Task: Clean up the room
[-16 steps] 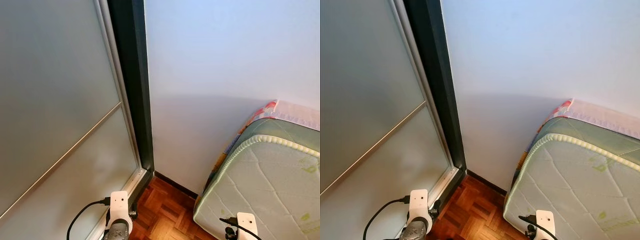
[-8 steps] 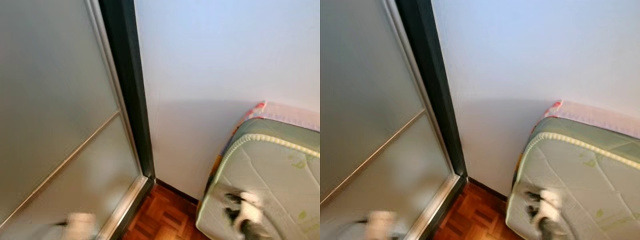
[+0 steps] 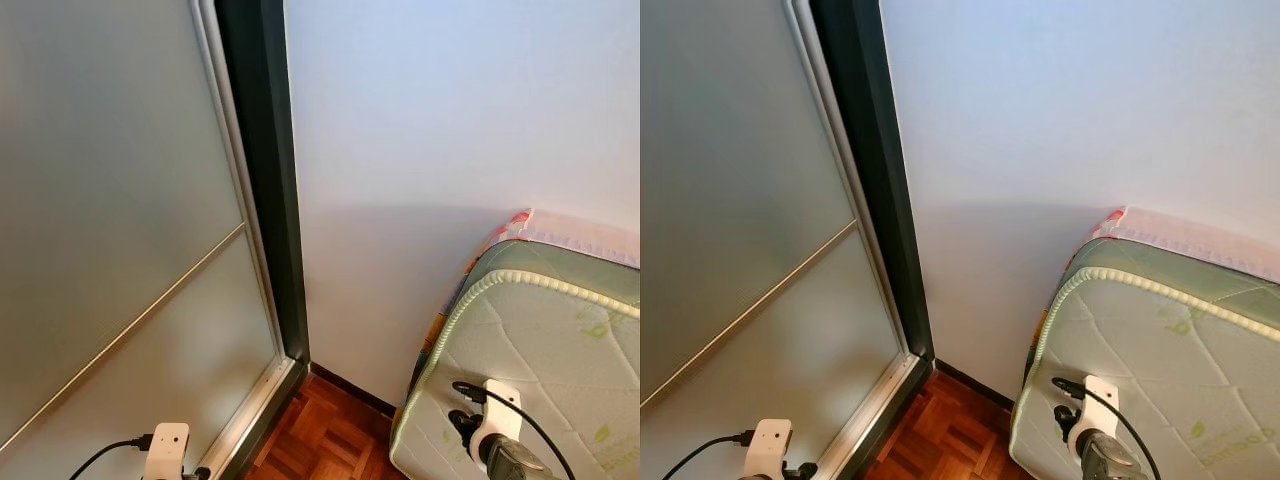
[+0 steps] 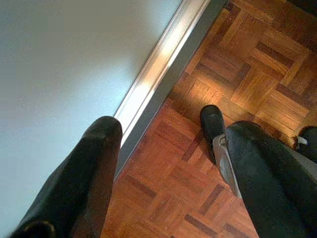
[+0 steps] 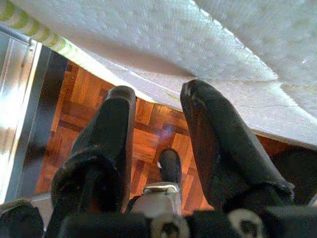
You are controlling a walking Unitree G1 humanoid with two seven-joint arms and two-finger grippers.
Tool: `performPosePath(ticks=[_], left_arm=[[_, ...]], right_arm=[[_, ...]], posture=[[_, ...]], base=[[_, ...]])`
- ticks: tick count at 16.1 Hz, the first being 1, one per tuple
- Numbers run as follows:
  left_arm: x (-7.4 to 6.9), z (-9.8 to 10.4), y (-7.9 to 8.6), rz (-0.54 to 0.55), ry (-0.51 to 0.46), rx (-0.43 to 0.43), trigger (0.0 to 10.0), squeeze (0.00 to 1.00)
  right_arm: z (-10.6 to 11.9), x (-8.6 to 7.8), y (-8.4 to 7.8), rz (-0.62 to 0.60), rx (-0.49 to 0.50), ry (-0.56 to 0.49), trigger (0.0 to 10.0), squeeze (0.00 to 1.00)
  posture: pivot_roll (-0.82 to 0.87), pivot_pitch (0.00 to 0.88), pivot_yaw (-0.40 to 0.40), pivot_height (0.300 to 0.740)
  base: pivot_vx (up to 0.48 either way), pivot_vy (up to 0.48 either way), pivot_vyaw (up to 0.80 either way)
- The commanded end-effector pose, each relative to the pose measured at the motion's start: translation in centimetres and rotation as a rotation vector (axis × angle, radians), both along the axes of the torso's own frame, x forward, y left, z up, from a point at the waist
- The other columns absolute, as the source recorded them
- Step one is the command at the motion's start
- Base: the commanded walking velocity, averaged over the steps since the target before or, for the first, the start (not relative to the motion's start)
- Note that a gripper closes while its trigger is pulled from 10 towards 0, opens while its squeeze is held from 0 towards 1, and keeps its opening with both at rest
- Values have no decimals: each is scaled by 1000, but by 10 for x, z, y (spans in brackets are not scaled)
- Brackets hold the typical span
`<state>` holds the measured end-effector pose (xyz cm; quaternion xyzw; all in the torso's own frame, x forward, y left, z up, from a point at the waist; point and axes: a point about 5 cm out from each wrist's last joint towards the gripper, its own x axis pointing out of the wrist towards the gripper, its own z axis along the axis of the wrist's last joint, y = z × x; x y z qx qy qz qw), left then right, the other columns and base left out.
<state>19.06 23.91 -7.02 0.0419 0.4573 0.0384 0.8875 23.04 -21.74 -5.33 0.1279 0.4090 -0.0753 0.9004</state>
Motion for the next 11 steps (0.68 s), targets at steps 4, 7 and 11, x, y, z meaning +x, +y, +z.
performPosePath(ticks=[4,7,11], left_arm=[[-1,0,1,-1,2,2,10000,0],[-1,0,2,-1,-6,1,10000,0],[0,0,2,-11,-9,7,10000,0]], right_arm=[[-1,-1,-1,6,1,18,10000,0],[-1,-1,0,32,0,31,10000,0],[-1,-2,0,51,-5,42,10000,0]], posture=[[-79,0,18,740],[-79,0,23,740],[-79,0,22,740]], base=[[0,0,-711],[0,0,-708],[0,0,-712]])
